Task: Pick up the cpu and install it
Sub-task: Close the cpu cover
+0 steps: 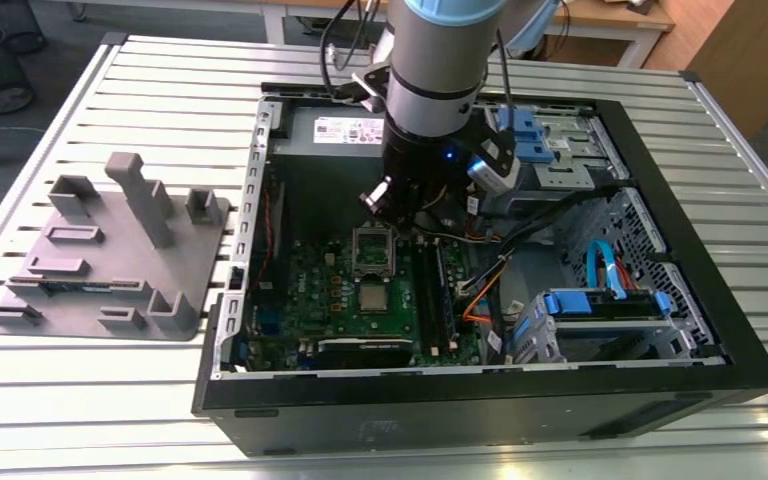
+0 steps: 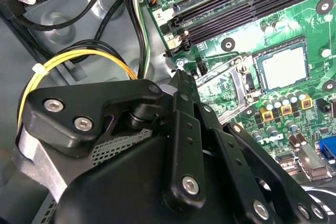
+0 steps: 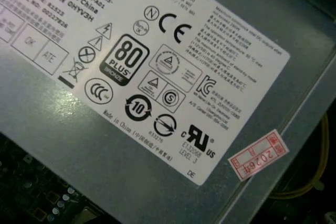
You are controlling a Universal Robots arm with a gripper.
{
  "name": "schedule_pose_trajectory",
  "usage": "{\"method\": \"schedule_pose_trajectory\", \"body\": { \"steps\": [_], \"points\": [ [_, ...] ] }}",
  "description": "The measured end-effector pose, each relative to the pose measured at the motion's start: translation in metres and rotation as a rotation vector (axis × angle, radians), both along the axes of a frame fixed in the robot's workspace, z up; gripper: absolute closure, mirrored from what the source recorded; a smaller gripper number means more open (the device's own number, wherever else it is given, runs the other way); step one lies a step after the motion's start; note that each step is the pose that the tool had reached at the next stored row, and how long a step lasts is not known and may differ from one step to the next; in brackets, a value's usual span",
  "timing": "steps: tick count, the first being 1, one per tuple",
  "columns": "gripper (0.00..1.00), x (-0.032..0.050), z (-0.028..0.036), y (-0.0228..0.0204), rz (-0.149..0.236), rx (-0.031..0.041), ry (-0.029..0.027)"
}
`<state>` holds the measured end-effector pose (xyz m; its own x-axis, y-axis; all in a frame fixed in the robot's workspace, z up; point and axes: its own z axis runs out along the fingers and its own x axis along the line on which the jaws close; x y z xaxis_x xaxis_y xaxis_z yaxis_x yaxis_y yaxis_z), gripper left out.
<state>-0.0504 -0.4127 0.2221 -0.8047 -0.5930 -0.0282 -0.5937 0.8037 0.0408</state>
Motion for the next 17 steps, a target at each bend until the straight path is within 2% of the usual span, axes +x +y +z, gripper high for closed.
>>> {"method": "schedule_pose_trajectory", "body": {
  "steps": [3, 5, 12, 17],
  "points": [
    [0.89, 0.0005, -0.0010, 0.0000, 0.001, 0.0021, 0.0000],
    [0.89, 0.0007, -0.0022, 0.0000, 0.002, 0.0061, 0.0000],
    [0.89, 0.0008, -0.0079, 0.0000, 0.002, 0.0388, 0.0000],
    [0.89, 0.0007, -0.0105, 0.0000, 0.002, 0.0409, 0.0001]
  ]
}}
